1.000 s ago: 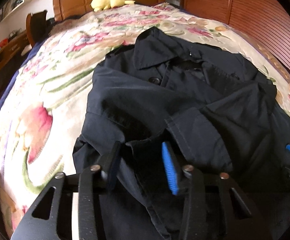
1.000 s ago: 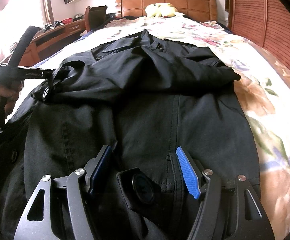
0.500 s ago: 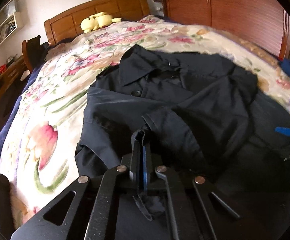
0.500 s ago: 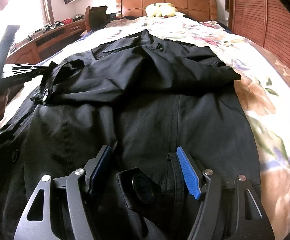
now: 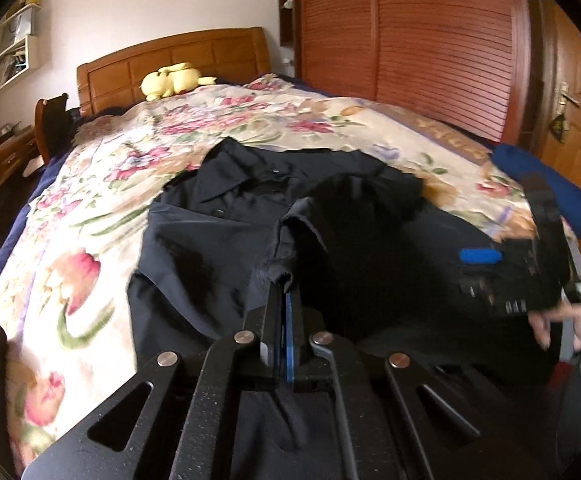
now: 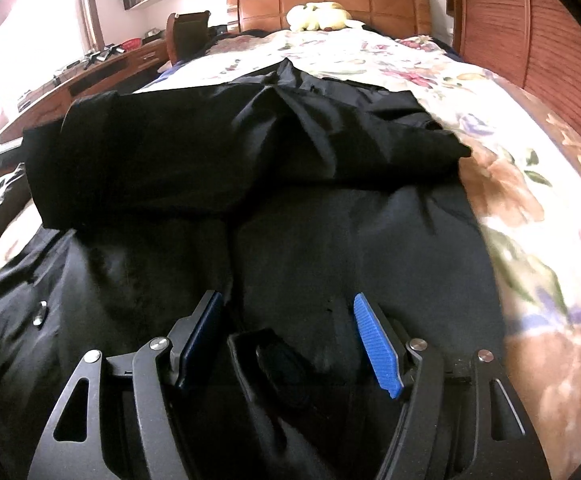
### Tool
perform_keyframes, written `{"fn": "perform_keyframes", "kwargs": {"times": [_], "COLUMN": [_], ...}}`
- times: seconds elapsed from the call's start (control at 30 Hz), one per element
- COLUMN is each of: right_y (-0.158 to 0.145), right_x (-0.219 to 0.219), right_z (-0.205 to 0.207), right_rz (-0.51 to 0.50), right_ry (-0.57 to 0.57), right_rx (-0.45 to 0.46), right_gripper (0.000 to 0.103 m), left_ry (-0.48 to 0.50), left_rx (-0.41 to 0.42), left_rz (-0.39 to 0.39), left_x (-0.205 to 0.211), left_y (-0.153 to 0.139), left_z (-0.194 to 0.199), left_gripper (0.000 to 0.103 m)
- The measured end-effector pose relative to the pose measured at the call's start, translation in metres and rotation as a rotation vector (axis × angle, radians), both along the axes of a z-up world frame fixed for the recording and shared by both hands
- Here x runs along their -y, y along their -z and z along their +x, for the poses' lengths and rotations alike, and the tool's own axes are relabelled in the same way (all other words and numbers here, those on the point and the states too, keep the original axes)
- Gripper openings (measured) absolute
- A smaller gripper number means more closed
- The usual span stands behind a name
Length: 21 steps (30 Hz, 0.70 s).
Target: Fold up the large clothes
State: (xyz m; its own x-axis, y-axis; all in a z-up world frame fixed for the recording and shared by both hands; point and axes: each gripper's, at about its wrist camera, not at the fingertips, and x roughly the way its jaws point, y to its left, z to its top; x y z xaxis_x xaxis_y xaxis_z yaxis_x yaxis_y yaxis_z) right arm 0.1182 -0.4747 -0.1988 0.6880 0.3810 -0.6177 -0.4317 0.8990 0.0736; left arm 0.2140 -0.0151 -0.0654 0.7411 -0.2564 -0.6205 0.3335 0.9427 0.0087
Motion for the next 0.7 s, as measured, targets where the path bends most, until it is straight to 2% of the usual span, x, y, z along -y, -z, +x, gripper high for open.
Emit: {"fn": "perform_keyframes", "kwargs": {"times": [0.23,0.37,0.43,0.7], "right_y": [-0.030,-0.029,-0.025,-0.006], "right_x": [0.040,0.049,0.050,0.048], "right_z": [-0.029,-0.040,-0.041,-0.039], "right_rz": [-0.049,-0.140,-0.176,-0.126], "right_ry": [0.054,0.089,0.084,0.061], "right_rx": [0.070,0.097,0.082,0.028], "right_gripper": [0.069,0.069,0.069,0.069], "left_ry": [0.065,0.066,0.066,0.048], "left_rx": [-0.020,-0.035,-0.052,-0.069], "left_rz": [-0.047,-0.013,-0.018,-0.023], "left_x": [0.020,0.026,0.025,0.019], "left_y": [0.012,0.024,0.027,0.025], "left_z": [-0.042,-0.059,-0.065,-0.089], "left_gripper": [0.002,0.002,0.002,0.002]}}
